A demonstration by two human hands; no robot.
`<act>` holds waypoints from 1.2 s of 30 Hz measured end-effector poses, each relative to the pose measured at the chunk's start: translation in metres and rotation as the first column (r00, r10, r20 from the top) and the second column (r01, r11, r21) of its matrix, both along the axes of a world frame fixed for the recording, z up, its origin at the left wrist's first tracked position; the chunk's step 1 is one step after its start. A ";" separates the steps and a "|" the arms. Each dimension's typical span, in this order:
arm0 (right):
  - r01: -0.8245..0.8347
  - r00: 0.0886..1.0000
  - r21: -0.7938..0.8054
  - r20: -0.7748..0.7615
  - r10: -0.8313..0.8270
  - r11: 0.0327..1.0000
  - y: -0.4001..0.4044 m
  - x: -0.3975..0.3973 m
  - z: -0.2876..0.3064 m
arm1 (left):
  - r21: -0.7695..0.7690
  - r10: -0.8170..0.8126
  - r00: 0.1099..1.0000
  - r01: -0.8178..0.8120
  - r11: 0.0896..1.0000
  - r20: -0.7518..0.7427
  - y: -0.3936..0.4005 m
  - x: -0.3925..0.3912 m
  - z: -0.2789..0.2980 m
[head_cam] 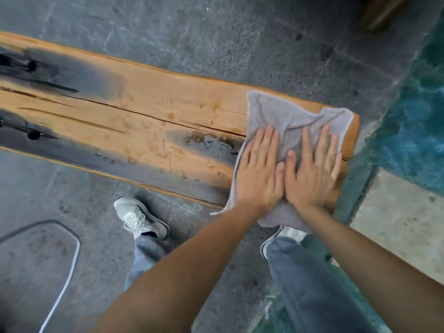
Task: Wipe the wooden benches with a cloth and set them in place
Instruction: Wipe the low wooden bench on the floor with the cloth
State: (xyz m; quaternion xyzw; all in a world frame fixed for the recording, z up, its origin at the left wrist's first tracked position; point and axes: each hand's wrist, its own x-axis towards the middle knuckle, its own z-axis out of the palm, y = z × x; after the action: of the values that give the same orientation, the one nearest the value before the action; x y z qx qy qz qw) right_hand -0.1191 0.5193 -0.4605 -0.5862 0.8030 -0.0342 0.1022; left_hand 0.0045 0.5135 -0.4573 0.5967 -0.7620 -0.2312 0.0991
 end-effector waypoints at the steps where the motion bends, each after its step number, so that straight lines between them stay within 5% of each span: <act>1: 0.038 0.998 -0.027 -0.040 -0.039 0.999 -0.002 0.008 -0.004 | -0.019 0.010 1.000 -0.010 1.000 -0.005 -0.002 0.002 -0.004; 7: -0.039 0.993 -0.023 -0.111 0.037 0.999 -0.037 0.093 -0.004 | -0.039 0.092 0.995 -0.090 0.995 0.041 -0.040 0.089 -0.003; 16: -0.231 0.970 -0.028 -0.084 0.228 0.972 -0.147 0.377 -0.008 | -0.071 0.310 0.937 -0.302 0.951 0.161 -0.127 0.370 -0.003; 23: -0.494 0.870 -0.009 -0.003 0.494 0.870 -0.234 0.621 -0.010 | -0.067 0.662 0.715 -0.667 0.742 0.225 -0.182 0.584 0.004; 27: -0.529 0.848 -0.005 0.004 0.529 0.848 -0.269 0.703 -0.017 | -0.018 0.679 0.703 -0.692 0.721 0.211 -0.212 0.665 0.005; 31: -0.565 0.824 0.007 -0.022 0.565 0.825 -0.291 0.751 -0.015 | 0.159 0.801 0.593 -0.801 0.577 0.081 -0.228 0.710 -0.007; 36: -0.695 0.717 0.034 -0.040 0.696 0.718 -0.296 0.755 -0.009 | 0.093 0.872 0.488 -0.870 0.484 0.023 -0.221 0.704 -0.010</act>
State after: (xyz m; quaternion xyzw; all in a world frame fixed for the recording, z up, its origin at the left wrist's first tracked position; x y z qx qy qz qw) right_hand 0.6359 0.2237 -0.4690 -0.8446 0.5267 0.0279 0.0922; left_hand 0.7088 0.2929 -0.4676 0.9007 -0.3428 -0.1920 0.1853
